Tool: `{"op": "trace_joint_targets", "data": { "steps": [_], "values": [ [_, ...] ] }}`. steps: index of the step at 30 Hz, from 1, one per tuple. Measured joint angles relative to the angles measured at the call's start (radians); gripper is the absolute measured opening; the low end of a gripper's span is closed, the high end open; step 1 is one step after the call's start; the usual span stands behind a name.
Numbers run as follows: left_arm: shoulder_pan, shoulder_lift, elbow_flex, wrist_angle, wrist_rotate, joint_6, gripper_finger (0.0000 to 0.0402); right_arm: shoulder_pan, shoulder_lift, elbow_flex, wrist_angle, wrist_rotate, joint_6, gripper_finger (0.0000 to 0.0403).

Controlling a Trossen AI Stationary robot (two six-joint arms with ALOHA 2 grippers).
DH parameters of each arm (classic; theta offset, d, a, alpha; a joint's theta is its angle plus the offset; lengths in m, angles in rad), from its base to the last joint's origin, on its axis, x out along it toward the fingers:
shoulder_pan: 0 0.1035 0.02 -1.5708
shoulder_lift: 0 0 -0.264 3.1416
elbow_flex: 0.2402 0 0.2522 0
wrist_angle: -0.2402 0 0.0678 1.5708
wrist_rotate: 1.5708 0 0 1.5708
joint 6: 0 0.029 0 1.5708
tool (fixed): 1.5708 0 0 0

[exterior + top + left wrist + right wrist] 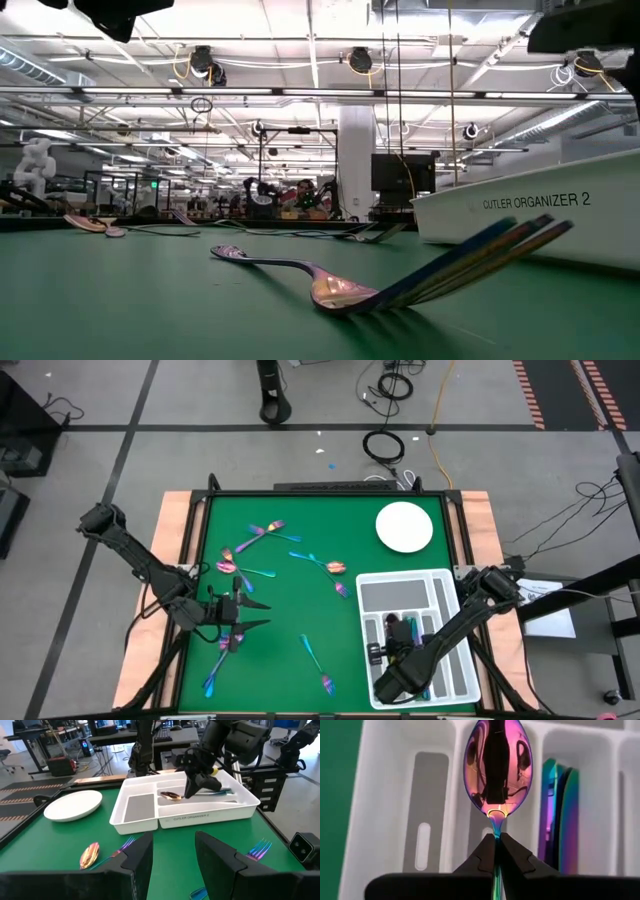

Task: Sort silverware
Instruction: Put the bottom right spoon into the utensil organizer, then put the top right spoon into the utensil organizer

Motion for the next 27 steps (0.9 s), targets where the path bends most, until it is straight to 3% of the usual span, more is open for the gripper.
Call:
{"op": "trace_joint_targets", "data": {
  "steps": [11,27],
  "values": [
    [0.000,0.000,0.000,0.002,0.000,0.000,0.0148,0.000,0.000,-0.029,0.056,-0.001,-0.001,0.0003],
    [0.000,0.000,0.000,0.002,-0.001,0.000,0.0148,0.000,0.000,-0.029,0.065,-0.026,-0.008,0.0063]
  ]
}}
